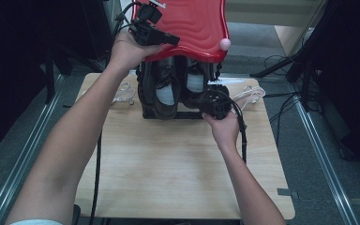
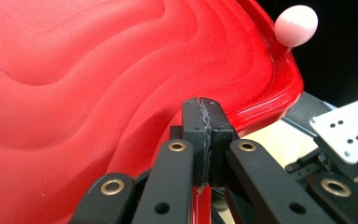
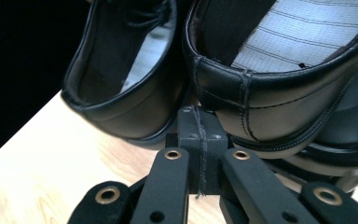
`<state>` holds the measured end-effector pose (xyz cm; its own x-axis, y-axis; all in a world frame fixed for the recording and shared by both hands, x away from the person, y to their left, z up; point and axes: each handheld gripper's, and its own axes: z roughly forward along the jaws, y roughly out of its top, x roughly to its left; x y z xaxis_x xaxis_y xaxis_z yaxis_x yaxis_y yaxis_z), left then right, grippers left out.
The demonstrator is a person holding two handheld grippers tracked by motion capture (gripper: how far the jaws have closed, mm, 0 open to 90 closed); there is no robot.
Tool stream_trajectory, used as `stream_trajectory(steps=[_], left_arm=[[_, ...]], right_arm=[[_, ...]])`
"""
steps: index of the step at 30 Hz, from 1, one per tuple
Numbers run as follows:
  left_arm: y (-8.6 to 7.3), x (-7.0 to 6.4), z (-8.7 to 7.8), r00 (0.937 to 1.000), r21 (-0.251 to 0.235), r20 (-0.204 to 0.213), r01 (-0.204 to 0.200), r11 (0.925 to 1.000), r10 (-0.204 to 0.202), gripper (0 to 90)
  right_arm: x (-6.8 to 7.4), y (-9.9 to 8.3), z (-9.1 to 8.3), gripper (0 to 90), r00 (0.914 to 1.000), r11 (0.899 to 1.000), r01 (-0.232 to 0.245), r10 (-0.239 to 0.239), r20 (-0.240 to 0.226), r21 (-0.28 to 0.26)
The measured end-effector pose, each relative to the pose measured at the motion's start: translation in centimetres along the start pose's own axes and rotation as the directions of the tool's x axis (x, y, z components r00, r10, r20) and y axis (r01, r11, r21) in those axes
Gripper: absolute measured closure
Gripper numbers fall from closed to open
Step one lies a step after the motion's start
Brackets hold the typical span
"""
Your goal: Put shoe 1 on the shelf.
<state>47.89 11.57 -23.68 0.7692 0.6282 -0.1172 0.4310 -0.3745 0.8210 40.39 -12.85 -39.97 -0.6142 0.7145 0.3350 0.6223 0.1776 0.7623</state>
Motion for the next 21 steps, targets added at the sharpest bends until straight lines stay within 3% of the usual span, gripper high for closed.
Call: stream_trajectory(steps=[7,9,11,14,21], left_arm=[[0.0,0.0,0.1,1.0,-0.003,0.001,0.001,1.0,-0.001,90.0],[0.0,0.0,0.1,1.0,-0.002,-0.001,-0.002,1.0,0.002,90.0],[0.0,0.0,0.1,1.0,0.0,-0.001,-0.002,1.0,0.002,90.0],[0.0,0.0,0.1,1.0,-0.001,0.0,-0.002,1.0,0.002,90.0],[0.1,0.0,0.2,1.0,0.004,-0.009,0.001,1.0,-0.001,90.0]], right_arm=[[-1.5,1.1,-0.3,90.0,0.9981,1.0,-0.018,0.019,0.058,-0.024],[-1.9,1.1,-0.2,90.0,0.9943,0.999,-0.025,0.027,0.104,-0.021],[-2.6,0.7,0.0,90.0,0.9921,0.999,-0.052,0.052,0.114,0.001],[-2.7,-0.1,-0.3,90.0,0.9949,0.996,-0.08,0.082,0.058,-0.042],[0.1,-1.3,-1.1,90.0,0.9998,0.999,0.004,-0.003,0.017,-0.04]])
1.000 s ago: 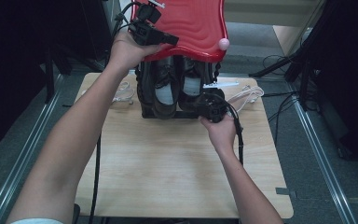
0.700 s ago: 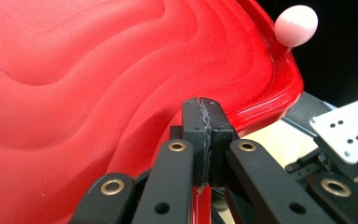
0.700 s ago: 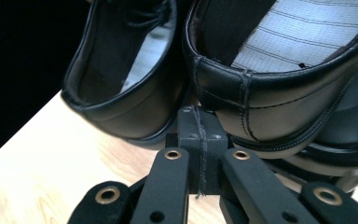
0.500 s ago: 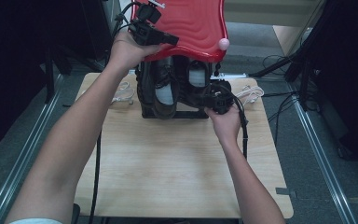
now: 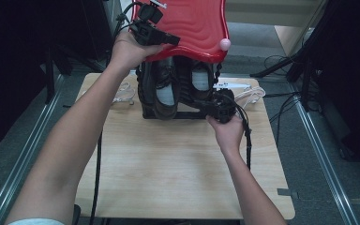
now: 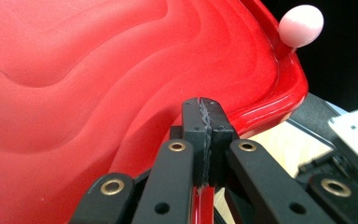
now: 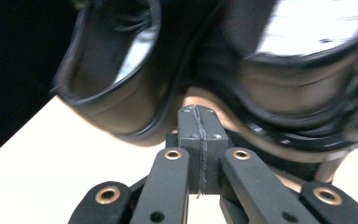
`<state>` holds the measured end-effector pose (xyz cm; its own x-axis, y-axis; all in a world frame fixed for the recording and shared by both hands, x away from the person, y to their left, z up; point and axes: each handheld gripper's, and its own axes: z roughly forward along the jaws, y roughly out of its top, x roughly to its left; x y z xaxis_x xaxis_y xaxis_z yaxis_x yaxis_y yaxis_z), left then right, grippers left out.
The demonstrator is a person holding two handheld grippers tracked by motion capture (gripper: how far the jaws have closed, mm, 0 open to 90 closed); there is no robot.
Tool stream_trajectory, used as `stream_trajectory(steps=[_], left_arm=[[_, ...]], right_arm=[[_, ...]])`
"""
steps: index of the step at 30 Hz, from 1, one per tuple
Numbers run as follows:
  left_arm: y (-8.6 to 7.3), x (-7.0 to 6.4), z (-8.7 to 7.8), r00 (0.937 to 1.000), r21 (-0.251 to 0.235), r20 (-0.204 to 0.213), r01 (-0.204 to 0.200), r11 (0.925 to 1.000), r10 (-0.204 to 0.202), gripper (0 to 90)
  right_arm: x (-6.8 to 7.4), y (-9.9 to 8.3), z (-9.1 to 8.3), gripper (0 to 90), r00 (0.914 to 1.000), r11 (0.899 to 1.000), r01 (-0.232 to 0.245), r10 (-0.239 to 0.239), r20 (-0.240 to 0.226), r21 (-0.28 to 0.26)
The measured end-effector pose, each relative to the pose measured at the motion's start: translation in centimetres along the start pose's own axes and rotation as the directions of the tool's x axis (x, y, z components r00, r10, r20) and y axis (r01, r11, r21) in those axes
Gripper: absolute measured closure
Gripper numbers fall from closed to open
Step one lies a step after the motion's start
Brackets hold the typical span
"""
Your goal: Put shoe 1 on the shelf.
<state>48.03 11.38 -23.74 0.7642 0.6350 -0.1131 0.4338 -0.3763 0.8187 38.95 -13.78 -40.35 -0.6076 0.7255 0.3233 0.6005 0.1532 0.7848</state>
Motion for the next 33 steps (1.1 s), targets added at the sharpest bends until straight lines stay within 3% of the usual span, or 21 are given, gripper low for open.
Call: stream_trajectory(steps=[10,17,24,26,33], left_arm=[[0.0,0.0,0.0,1.0,-0.002,0.002,-0.005,1.0,0.005,90.0],[-0.1,0.0,0.0,1.0,-0.007,0.001,-0.007,1.0,0.007,90.0],[-0.2,-0.1,0.0,0.9999,-0.017,-0.004,-0.01,0.9998,0.01,90.0],[-0.2,-0.1,0.0,1.0,-0.018,-0.002,-0.007,0.9998,0.007,90.0],[-0.4,-0.2,-0.1,0.9999,-0.029,-0.011,0.008,0.9995,-0.008,88.7]], right_arm=[[3.4,-2.4,1.7,90.0,0.9949,0.997,0.057,-0.053,-0.086,0.044],[5.5,-2.8,3.4,90.0,0.9861,0.991,0.115,-0.105,-0.128,0.066],[5.1,-2.3,4.7,90.0,0.9897,0.995,0.079,-0.072,-0.124,0.054],[4.7,-2.0,4.9,90.0,0.9845,0.997,0.047,-0.037,-0.171,0.054],[5.5,-1.1,5.1,90.0,0.9833,0.994,0.093,-0.082,-0.163,0.064]])
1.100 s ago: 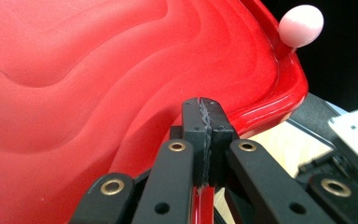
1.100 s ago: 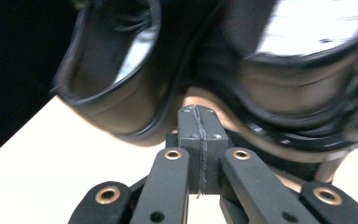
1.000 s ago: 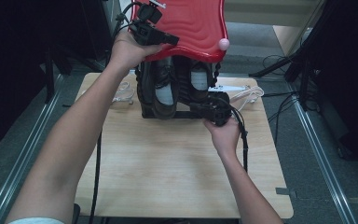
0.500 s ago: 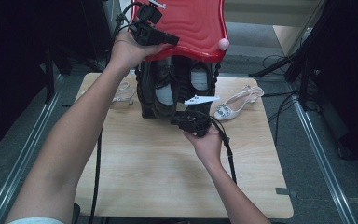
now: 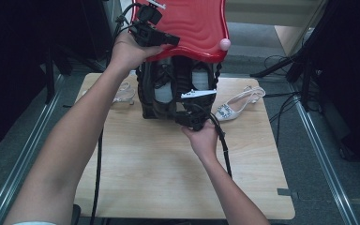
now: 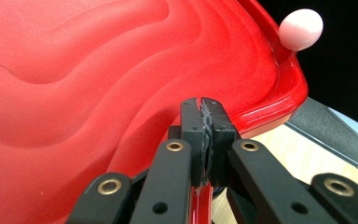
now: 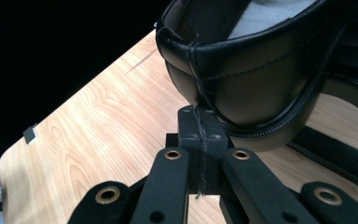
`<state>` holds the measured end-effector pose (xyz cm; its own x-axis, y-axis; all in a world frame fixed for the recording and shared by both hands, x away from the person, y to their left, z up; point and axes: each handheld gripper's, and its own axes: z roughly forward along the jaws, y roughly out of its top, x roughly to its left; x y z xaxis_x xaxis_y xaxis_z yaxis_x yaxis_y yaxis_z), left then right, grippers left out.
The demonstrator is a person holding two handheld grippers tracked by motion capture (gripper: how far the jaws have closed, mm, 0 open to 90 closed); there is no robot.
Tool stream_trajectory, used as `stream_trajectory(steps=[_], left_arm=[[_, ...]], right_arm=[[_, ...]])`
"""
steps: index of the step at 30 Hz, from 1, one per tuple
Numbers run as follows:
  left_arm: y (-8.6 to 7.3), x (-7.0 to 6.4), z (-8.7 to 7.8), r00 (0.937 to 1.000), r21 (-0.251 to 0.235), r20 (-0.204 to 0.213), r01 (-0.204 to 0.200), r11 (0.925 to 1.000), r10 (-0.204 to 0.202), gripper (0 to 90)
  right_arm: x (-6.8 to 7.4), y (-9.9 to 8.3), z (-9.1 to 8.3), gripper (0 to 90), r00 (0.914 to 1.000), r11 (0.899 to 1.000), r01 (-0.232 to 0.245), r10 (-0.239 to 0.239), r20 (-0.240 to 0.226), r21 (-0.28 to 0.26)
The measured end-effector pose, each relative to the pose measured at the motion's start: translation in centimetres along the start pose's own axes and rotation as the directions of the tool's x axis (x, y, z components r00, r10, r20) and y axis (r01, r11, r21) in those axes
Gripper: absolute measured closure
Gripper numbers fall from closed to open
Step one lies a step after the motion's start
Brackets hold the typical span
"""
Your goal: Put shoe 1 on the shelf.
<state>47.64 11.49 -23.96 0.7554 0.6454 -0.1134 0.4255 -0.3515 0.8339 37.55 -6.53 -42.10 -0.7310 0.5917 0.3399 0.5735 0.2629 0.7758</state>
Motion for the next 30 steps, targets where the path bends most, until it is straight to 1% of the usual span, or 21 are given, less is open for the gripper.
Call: stream_trajectory(steps=[3,4,8,10,13,18,22,26,28,30], left_arm=[[0.0,0.0,-0.1,1.0,0.003,0.005,0.004,1.0,-0.004,88.7],[0.0,0.0,-0.1,1.0,0.002,0.004,0.003,1.0,-0.003,88.7],[0.0,0.0,0.0,1.0,-0.003,0.002,0.001,1.0,-0.001,88.5],[0.0,0.0,0.0,1.0,-0.004,0.002,-0.001,1.0,0.001,88.5],[0.0,0.0,0.0,1.0,-0.004,0.002,-0.001,1.0,0.001,88.5],[0.0,0.0,0.2,1.0,-0.009,-0.001,-0.001,1.0,0.001,88.5],[-0.1,-0.1,0.2,1.0,-0.013,-0.004,0.003,0.9999,-0.003,88.5],[-0.1,0.0,0.3,1.0,-0.02,-0.007,-0.001,0.9998,0.001,88.3],[-0.1,0.0,0.3,1.0,-0.019,-0.009,-0.002,0.9998,0.001,88.2],[-0.1,-0.1,0.3,0.9999,-0.011,-0.01,0.002,0.9999,-0.002,88.2]], right_arm=[[0.4,0.7,0.2,90.0,0.9986,0.999,0.034,-0.034,0.039,0.012],[0.3,0.9,0.3,90.0,0.9979,0.999,0.041,-0.042,0.048,0.015],[-0.3,1.8,0.7,90.0,0.9986,1.0,0.025,-0.026,0.046,0.013],[-0.5,2.4,1.0,90.0,0.9976,1.0,0.025,-0.025,0.064,0.01],[-0.9,3.1,1.4,90.0,0.997,1.0,0.005,-0.004,0.077,-0.005],[-1.3,4.3,2.6,90.0,0.9968,0.999,-0.03,0.032,0.073,-0.027],[-1.5,4.7,3.4,90.0,0.9963,0.998,-0.046,0.049,0.07,-0.041],[-2.0,4.9,3.9,90.0,0.997,0.997,-0.063,0.065,0.042,-0.036],[-2.1,4.9,4.3,90.0,0.9974,0.998,-0.055,0.056,0.046,-0.022],[-2.1,4.7,4.6,90.0,0.9969,0.999,-0.048,0.048,0.062,-0.005]])
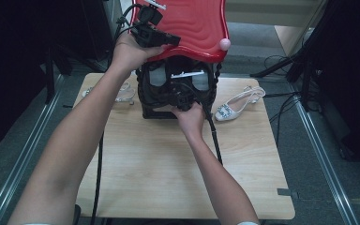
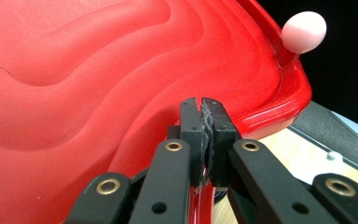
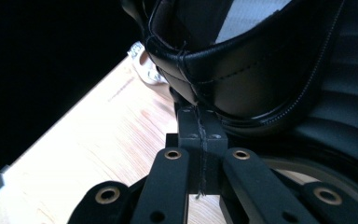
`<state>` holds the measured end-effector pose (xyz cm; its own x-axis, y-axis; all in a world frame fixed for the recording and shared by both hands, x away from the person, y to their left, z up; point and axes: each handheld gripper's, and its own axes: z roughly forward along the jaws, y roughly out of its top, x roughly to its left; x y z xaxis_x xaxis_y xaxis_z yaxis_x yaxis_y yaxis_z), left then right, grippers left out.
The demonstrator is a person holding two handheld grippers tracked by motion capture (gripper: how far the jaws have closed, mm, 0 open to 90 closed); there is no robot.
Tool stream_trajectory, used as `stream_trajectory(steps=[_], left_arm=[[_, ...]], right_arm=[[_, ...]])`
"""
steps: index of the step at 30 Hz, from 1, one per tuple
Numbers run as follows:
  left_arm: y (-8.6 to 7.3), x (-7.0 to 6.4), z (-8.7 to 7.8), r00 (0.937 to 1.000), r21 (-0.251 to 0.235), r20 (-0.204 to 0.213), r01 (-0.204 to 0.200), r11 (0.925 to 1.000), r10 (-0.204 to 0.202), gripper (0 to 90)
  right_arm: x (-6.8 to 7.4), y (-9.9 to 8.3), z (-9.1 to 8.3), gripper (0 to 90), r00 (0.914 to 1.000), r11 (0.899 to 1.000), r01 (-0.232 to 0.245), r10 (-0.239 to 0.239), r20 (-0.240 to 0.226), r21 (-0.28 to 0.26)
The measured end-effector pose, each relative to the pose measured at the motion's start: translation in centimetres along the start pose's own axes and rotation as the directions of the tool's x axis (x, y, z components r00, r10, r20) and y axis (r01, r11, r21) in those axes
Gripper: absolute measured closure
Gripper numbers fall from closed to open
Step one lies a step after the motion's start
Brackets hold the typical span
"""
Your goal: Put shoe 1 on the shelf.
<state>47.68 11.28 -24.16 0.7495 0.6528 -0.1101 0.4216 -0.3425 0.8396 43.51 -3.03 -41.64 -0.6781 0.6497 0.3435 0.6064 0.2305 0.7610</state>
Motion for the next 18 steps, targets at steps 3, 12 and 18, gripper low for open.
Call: stream_trajectory(steps=[3,12,18], left_arm=[[0.0,0.1,0.0,0.9999,0.002,0.004,0.015,0.9999,-0.015,88.0],[-0.1,-0.1,-0.9,0.9971,0.041,0.028,0.07,0.9967,-0.071,81.7],[-0.8,-0.6,-3.0,0.9878,0.044,0.084,0.128,0.9908,-0.131,66.4]], right_arm=[[-0.1,-0.4,-0.5,90.0,0.9997,1.0,-0.01,0.009,-0.02,-0.021],[0.3,-2.5,-3.5,90.0,0.9985,0.998,0.03,-0.032,-0.044,-0.061],[0.0,-4.5,-5.5,84.1,0.9984,0.995,0.015,-0.02,-0.052,-0.1]])
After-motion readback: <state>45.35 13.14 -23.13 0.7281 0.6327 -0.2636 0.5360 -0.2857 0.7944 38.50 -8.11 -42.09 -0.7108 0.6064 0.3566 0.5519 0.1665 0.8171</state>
